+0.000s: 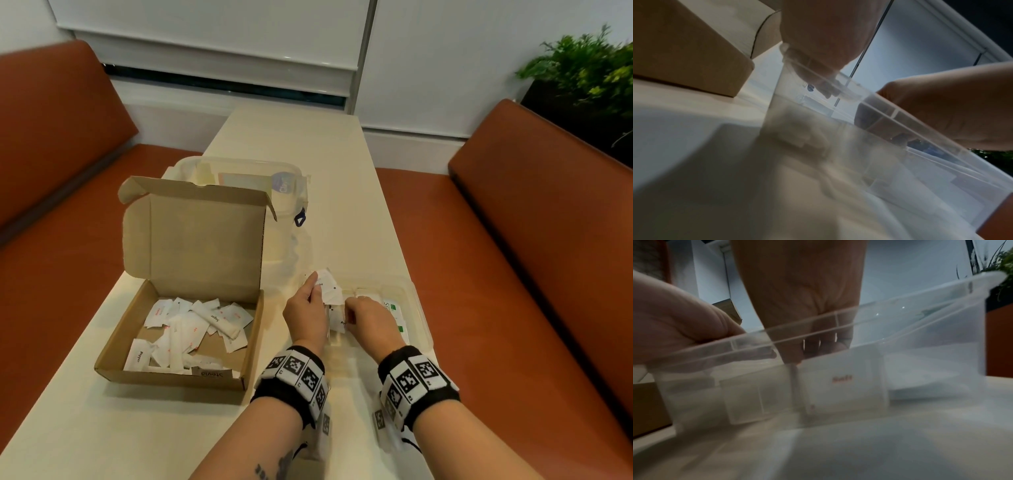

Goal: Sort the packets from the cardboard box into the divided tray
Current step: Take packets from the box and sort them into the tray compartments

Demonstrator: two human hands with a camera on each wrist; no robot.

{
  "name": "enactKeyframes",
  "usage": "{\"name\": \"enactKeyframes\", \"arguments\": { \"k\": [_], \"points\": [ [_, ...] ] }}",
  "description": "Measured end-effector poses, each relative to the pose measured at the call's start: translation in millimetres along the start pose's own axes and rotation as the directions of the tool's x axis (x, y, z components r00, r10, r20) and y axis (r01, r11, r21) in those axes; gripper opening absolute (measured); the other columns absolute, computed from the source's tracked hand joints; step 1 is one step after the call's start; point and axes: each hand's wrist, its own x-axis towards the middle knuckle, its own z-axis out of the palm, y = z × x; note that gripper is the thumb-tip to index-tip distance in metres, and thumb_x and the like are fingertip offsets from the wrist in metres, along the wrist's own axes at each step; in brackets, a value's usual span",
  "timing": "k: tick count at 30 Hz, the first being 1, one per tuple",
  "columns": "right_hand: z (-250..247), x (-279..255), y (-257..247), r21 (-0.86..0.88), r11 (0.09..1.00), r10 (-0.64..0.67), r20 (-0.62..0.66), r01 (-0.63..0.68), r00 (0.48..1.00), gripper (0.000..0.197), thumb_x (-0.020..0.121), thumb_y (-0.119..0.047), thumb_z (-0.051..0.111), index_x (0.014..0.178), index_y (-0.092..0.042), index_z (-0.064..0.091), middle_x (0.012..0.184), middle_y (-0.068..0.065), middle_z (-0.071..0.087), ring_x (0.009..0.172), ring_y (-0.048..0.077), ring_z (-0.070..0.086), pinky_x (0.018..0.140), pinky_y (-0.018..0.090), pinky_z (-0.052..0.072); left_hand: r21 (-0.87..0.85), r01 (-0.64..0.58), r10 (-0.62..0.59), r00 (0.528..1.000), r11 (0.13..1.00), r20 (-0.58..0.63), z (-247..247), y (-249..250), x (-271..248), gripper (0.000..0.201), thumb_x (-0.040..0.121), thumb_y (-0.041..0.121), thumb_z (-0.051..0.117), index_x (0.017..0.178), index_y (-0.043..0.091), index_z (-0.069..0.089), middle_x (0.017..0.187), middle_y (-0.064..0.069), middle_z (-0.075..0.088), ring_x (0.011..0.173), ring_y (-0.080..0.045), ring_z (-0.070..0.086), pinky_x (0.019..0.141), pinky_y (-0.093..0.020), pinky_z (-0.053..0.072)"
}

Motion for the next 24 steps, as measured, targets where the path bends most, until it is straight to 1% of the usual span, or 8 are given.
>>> {"name": "enactKeyframes", "arguments": {
  "k": [9,11,14,16,18,20,22,24],
  "points": [
    [0.3,3.9,-2.2,0.028,0.999,0.030,-0.029,-0.029,0.999,0.017,0.087,-0.009,0.054,0.079,-0.018,0.042,0.079,0.000,0.048,0.072,0.018,0.045,0.064,0.027,0.036,-0.007,0.001,-0.001,1.000,1.000,0.018,-0.7,-1.5,-0.2,0.031,0.097,0.011,0.051,0.126,0.011,0.062,0.125,-0.005,0.064,0.114,-0.021,0.060,0.101,-0.038,0.046],
    [0.3,4.1,-1.7,0.050,0.998,0.033,-0.034,-0.031,0.999,0.018,0.087,-0.010,0.056,0.079,-0.018,0.042,0.079,0.000,0.048,0.073,0.018,0.045,0.064,0.026,0.034,-0.018,0.004,-0.003,1.000,1.000,0.024,-0.9,-1.7,-0.3,0.031,0.097,0.011,0.051,0.125,0.011,0.062,0.126,-0.005,0.064,0.115,-0.019,0.059,0.102,-0.035,0.046],
    [0.2,3.6,-1.4,0.080,0.996,0.053,-0.036,-0.050,0.998,0.018,0.086,-0.009,0.057,0.077,-0.016,0.043,0.078,0.002,0.051,0.071,0.018,0.045,0.062,0.026,0.033,-0.001,-0.010,0.011,0.999,1.000,0.039,-2.0,-1.1,-0.7,0.030,0.096,0.010,0.051,0.124,0.013,0.064,0.124,-0.003,0.065,0.114,-0.017,0.059,0.097,-0.021,0.043],
    [-0.8,2.8,0.5,0.165,0.984,0.087,-0.078,-0.073,0.993,0.014,0.085,-0.009,0.056,0.077,-0.014,0.046,0.077,0.002,0.052,0.070,0.018,0.046,0.060,0.026,0.034,-0.018,-0.012,0.013,0.998,1.000,0.063,-1.7,-0.8,-0.8,0.030,0.095,0.010,0.052,0.121,0.015,0.065,0.117,-0.007,0.068,0.108,-0.024,0.062,0.092,-0.027,0.047],
    [-3.5,1.7,4.0,0.335,0.937,0.165,-0.175,-0.099,0.971,0.006,0.087,-0.009,0.055,0.083,-0.013,0.053,0.078,-0.001,0.055,0.070,0.016,0.049,0.059,0.024,0.035,-0.041,0.002,0.002,0.996,0.999,0.086,-1.9,-0.4,-1.0,0.028,0.094,0.010,0.055,0.118,0.018,0.068,0.103,-0.010,0.071,0.093,-0.026,0.064,0.083,-0.031,0.051],
    [-8.2,1.1,7.7,0.503,0.859,0.260,-0.256,-0.101,0.931,0.005,0.091,-0.013,0.056,0.090,-0.013,0.060,0.080,-0.003,0.059,0.072,0.012,0.052,0.058,0.017,0.036,-0.078,0.010,-0.001,0.993,0.997,0.122,-2.5,-1.6,-1.1,0.026,0.092,0.009,0.058,0.111,0.021,0.071,0.085,-0.001,0.068,0.068,-0.010,0.060,0.068,-0.022,0.051],
    [-13.8,0.6,10.3,0.644,0.761,0.316,-0.264,-0.077,0.912,0.008,0.091,-0.018,0.059,0.097,-0.016,0.065,0.087,-0.004,0.063,0.074,0.008,0.054,0.060,0.011,0.037,-0.121,0.020,0.003,0.983,0.992,0.184,-3.8,-0.3,-2.0,0.024,0.089,0.007,0.062,0.099,0.027,0.071,0.088,0.002,0.068,0.068,-0.002,0.058,0.067,-0.019,0.050],
    [-20.6,-0.1,12.0,0.726,0.685,0.310,-0.204,-0.069,0.929,0.016,0.089,-0.021,0.064,0.104,-0.020,0.066,0.092,-0.006,0.064,0.076,0.009,0.055,0.065,0.014,0.042,-0.153,0.037,0.002,0.969,0.988,0.248,-4.3,2.6,-3.5,0.026,0.085,0.005,0.067,0.090,0.030,0.070,0.092,-0.004,0.071,0.077,-0.011,0.064,0.071,-0.024,0.053]
  ]
}}
